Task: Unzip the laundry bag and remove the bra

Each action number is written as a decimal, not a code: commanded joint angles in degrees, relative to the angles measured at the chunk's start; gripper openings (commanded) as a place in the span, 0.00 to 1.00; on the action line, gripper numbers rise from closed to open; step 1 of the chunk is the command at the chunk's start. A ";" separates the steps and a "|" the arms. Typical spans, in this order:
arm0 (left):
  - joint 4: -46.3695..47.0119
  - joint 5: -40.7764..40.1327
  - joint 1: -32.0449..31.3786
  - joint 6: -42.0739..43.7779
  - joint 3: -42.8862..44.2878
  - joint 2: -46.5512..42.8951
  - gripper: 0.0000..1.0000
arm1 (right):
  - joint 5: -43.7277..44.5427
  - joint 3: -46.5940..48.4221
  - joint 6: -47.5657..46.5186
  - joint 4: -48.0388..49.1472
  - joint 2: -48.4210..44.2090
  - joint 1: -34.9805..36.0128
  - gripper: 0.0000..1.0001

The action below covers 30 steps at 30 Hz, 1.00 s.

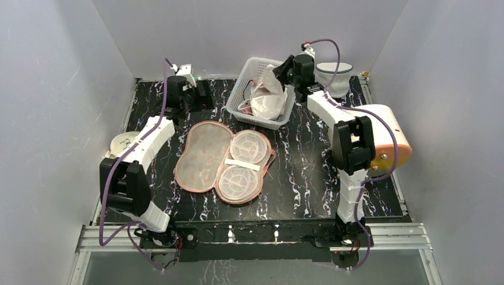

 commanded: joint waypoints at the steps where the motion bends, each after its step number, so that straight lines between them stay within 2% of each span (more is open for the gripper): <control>1: 0.10 1.46 0.41 -0.37 2.34 -0.84 0.98 | 2.47 3.78 -2.97 0.31 4.69 -1.66 0.00; 5: 0.36 2.02 0.34 -0.43 2.16 -0.53 0.98 | 2.50 10.89 -7.09 -7.38 8.91 -1.67 0.00; 6: 0.38 2.03 0.34 -0.47 2.17 -0.50 0.98 | 2.89 12.39 -8.04 -9.76 9.20 -1.61 0.03; 10: 0.70 2.73 0.34 -0.84 2.00 -0.20 0.98 | 3.78 17.74 -12.12 -19.67 8.06 -1.62 0.42; 13: 1.19 3.79 0.41 -1.53 1.74 0.32 0.98 | 3.72 17.81 -15.00 -25.51 3.01 -1.62 0.58; 16: 1.62 4.73 0.35 -2.08 1.42 0.78 0.98 | 0.51 8.89 -17.16 -26.49 -5.84 -1.57 0.69; 24: 2.97 5.67 -1.66 -3.28 -0.65 3.13 0.98 | -13.15 -37.50 -17.58 -14.23 -35.29 0.78 0.84; 28: 1.48 3.86 -6.59 -2.17 -0.99 4.62 0.98 | -19.00 -49.13 -19.94 -11.50 -44.47 2.27 0.90; 30: -0.03 0.32 -10.28 -0.91 -1.03 5.23 0.98 | -20.31 -51.91 -22.51 -13.96 -47.27 2.32 0.91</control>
